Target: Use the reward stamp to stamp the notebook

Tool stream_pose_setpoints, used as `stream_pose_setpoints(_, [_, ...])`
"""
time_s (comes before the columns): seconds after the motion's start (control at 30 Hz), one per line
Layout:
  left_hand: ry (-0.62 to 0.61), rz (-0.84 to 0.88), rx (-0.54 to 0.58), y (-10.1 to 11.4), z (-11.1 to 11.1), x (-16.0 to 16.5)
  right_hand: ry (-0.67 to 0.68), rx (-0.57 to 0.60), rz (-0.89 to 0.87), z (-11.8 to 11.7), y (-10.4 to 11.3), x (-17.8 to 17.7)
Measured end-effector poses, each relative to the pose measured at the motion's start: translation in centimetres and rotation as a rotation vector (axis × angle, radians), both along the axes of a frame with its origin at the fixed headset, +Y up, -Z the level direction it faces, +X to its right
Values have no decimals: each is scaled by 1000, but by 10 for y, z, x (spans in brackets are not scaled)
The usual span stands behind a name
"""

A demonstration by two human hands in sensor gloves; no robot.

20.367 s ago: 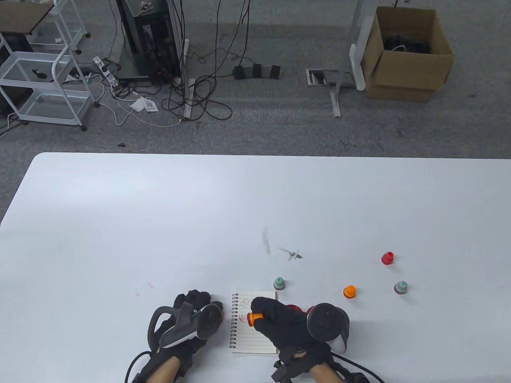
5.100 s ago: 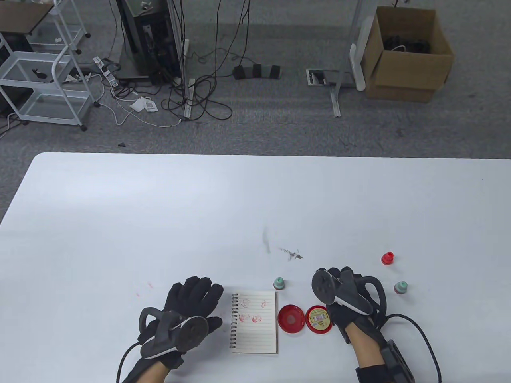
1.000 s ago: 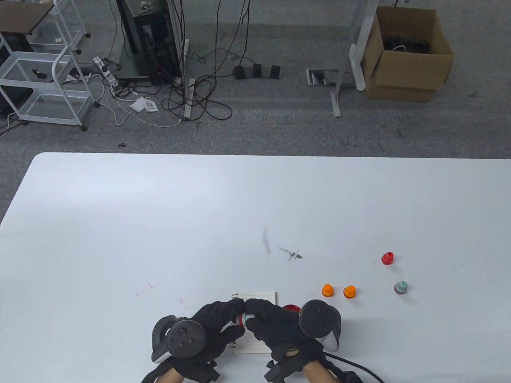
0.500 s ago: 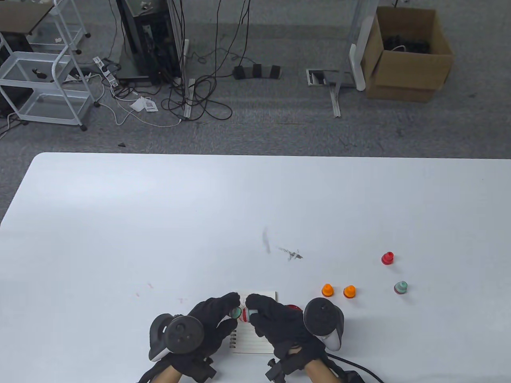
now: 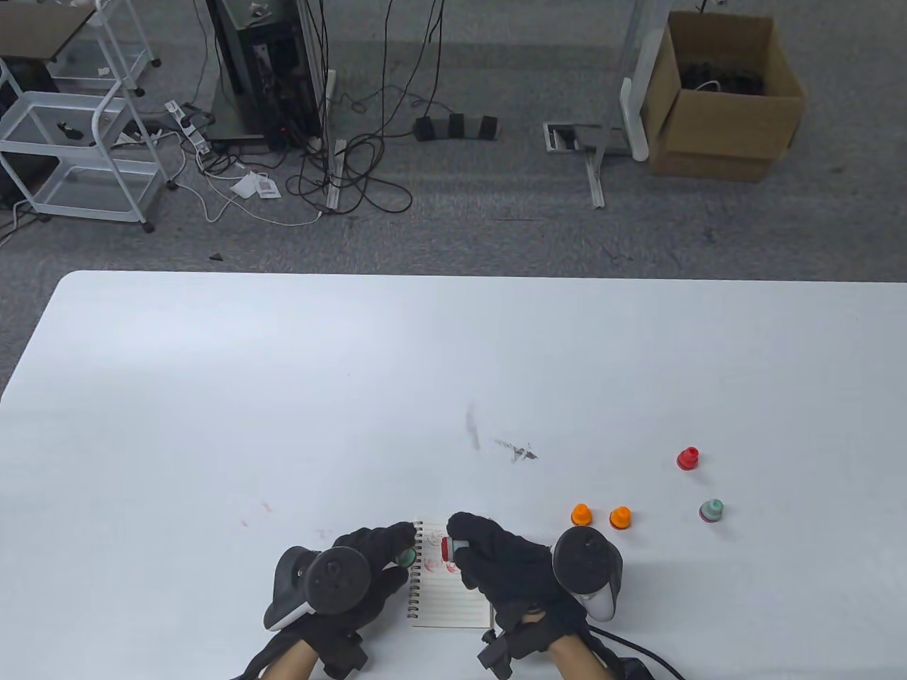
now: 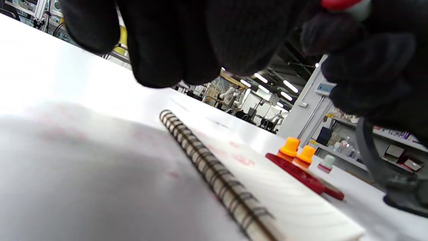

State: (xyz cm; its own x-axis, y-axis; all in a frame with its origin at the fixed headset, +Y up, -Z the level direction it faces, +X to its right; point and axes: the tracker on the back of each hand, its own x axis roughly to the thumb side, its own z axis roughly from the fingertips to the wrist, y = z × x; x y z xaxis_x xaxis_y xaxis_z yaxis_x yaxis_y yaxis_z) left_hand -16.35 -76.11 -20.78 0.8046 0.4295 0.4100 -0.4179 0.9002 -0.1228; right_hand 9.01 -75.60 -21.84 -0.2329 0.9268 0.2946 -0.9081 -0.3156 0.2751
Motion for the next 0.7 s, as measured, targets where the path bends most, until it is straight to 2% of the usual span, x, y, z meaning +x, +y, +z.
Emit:
stream_pose_setpoints(0.13, [-10,-112,-95,-6,-3,2,-2,2,3,-1,0,1])
stream_pose_setpoints(0.4, [-1,-313,-150,-17,-7,7,16,-30,-49,-1,1,1])
stream_pose_setpoints(0.53, [-10,-356,-184,-21,-7,9,17,-26,-48,-1,1,2])
stream_pose_setpoints(0.7, [-2,-523,-172,-25,-7,11,23,-24,-36,-1,0,1])
